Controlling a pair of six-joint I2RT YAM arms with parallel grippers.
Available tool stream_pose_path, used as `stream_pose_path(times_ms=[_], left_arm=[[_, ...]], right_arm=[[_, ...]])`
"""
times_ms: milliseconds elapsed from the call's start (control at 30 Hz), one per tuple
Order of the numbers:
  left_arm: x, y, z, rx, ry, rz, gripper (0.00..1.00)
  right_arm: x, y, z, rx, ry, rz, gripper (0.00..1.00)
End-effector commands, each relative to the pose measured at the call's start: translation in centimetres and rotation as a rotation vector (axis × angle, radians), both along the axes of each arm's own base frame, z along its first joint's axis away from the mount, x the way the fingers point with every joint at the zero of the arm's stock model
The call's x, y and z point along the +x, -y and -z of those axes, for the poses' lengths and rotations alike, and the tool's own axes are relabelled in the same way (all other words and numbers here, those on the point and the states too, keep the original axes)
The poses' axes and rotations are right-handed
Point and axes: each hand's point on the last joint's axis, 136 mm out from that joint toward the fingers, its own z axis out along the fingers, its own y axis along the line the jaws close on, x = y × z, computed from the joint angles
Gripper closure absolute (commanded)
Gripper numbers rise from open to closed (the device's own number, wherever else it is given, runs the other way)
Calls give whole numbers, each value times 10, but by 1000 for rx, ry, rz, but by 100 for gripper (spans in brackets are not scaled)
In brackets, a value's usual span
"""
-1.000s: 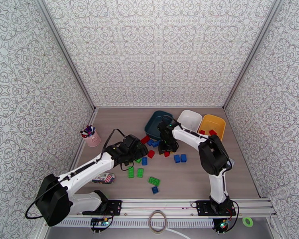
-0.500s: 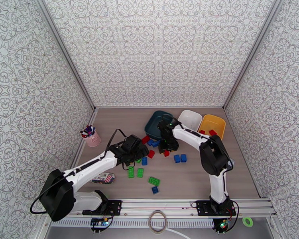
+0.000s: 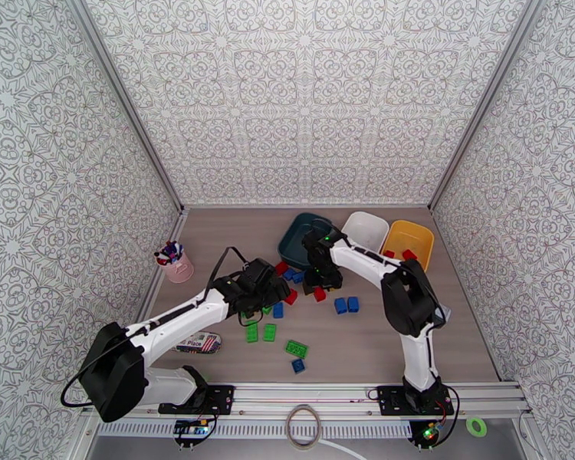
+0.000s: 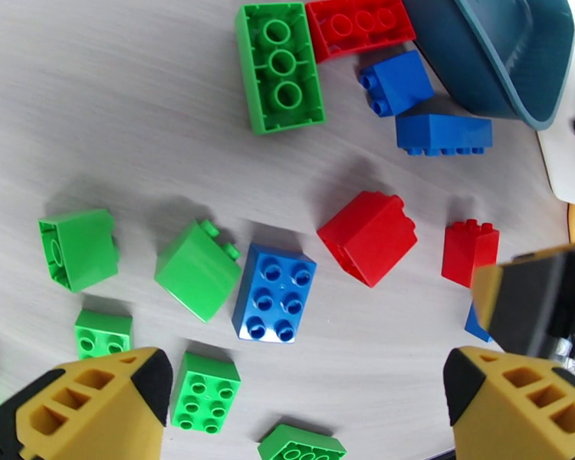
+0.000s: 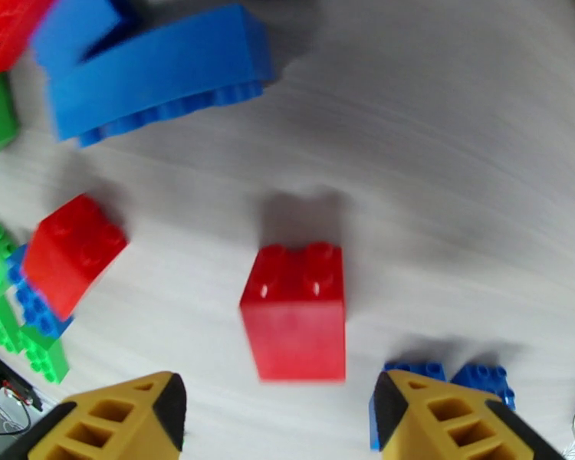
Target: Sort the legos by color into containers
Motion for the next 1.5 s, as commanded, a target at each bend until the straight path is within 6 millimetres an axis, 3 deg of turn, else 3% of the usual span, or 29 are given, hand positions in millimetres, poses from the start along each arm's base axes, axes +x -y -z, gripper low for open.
stream_pose_path(times_ms=[0, 267, 433, 600, 833, 1133, 1333, 1467], left_arm=[[1, 1, -9, -21, 28, -20, 1], [2, 3, -10, -18, 27, -15, 1], [5, 6, -9, -18, 20, -2, 1], [13, 16, -14, -14, 27, 40, 1], [34, 41, -28, -17, 70, 134, 1], [67, 100, -52, -57, 125, 315, 1], [86, 155, -63, -67, 133, 468, 1], [92, 194, -74, -92, 152, 561, 1]], right_arm=[[7, -2, 6, -19, 4, -18, 32], [10, 0, 16, -32, -10, -9, 44], [10, 4, 15, -38, -7, -11, 58], [12, 2, -9, 6, 31, 7, 70], [17, 10, -48, 94, 86, 70, 77], [43, 55, -91, 211, 138, 244, 80], [59, 105, -113, 262, 180, 380, 81], [64, 149, -117, 277, 191, 495, 81]])
